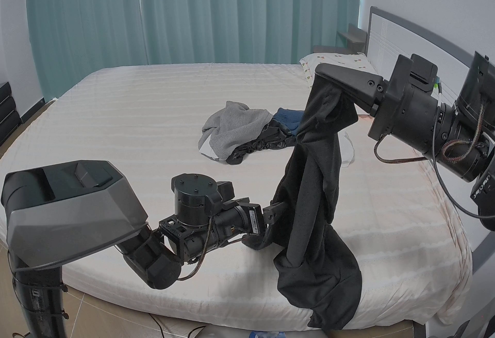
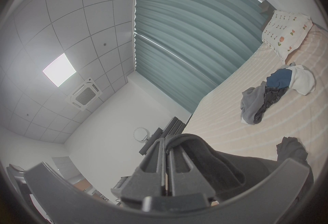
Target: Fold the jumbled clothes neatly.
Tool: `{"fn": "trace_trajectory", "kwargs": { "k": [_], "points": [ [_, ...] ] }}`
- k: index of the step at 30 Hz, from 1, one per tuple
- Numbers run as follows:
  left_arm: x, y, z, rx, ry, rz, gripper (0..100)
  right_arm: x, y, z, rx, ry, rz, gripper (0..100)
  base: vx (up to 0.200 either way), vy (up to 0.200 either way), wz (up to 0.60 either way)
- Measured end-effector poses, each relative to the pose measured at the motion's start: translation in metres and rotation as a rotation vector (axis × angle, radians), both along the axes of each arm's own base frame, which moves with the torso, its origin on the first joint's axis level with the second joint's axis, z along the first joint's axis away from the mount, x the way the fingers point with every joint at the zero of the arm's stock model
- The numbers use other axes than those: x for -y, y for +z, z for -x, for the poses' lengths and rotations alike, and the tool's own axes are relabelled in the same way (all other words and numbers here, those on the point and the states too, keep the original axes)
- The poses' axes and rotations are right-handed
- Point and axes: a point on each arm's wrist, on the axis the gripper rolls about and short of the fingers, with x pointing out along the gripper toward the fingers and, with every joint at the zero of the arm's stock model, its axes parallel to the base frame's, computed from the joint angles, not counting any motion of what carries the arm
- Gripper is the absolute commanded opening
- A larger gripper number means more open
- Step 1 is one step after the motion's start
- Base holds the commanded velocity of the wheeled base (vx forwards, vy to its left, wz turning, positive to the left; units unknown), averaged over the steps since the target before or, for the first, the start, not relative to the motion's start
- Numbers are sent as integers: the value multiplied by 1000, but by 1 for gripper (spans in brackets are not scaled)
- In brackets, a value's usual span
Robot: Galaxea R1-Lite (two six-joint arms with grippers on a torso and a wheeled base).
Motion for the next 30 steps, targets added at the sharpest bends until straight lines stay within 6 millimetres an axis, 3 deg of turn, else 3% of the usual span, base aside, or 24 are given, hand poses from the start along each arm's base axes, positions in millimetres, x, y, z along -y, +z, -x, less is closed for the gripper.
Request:
{"fn": "trace_trajectory", "kwargs": {
  "k": [6, 11, 23, 24, 30],
  "points": [
    [-5, 0, 16, -54, -105, 14, 100, -2, -6, -5, -18, -5, 10, 0, 0, 0, 0],
    [-5, -6, 18, -72, -119, 4, 100, -2, -2, -5, -8, -4, 4, 0, 0, 0, 0],
    [14, -38, -15, -50, -52, -16, 100, 5, 20, 6, 57, -1, -41, 0, 0, 0, 0],
    [16, -42, -18, -52, -45, -17, 0, 6, 22, 6, 64, -3, -46, 0, 0, 0, 0],
    [19, -60, -24, -87, -16, -11, 0, 14, 26, 3, 76, -36, -54, 0, 0, 0, 0]
  ]
}}
